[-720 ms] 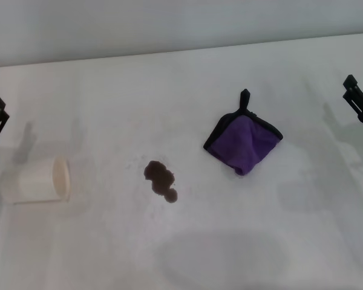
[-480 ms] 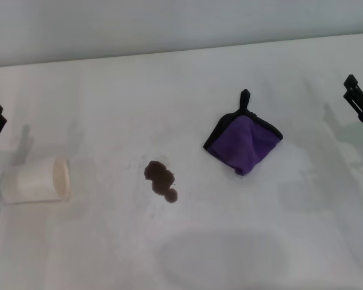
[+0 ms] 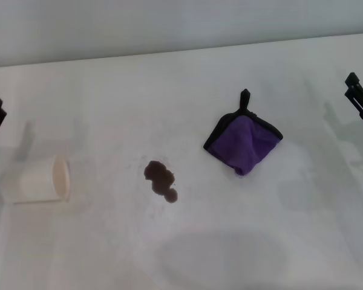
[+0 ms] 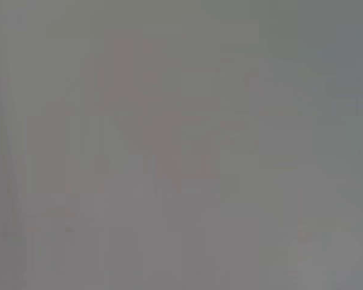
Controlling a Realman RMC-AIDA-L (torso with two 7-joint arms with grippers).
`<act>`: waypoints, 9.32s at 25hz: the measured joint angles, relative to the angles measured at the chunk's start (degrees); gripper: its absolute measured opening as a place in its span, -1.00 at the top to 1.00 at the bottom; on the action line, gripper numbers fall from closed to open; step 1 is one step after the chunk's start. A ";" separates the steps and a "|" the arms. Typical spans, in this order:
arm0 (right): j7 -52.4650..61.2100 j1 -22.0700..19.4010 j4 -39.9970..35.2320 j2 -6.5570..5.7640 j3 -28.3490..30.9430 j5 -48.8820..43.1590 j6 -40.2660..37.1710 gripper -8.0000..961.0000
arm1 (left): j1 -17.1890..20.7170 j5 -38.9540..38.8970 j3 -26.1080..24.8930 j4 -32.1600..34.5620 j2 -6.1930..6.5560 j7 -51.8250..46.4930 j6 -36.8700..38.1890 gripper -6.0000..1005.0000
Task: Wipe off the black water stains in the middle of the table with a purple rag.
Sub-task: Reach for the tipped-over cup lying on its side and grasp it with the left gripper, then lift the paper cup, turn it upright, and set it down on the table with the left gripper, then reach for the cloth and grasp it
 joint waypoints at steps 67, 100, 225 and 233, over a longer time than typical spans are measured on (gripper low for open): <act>7.62 1.75 -7.49 0.03 3.98 3.01 -11.74 -0.81 | -61.16 126.54 10.73 -48.28 0.10 -63.57 18.66 -0.75; 7.62 1.32 -9.53 -0.09 4.05 3.07 -14.73 -0.81 | -58.62 134.66 10.65 -28.61 0.00 -75.02 5.55 -0.74; 9.64 2.91 -11.01 -0.02 5.02 2.63 -17.20 -0.79 | 6.64 -4.58 9.32 11.71 -0.28 14.52 -9.77 -0.78; 9.72 2.86 -11.49 -0.02 5.29 3.14 -16.89 -0.78 | 11.07 -4.61 9.53 13.98 -0.30 14.28 -6.23 -0.78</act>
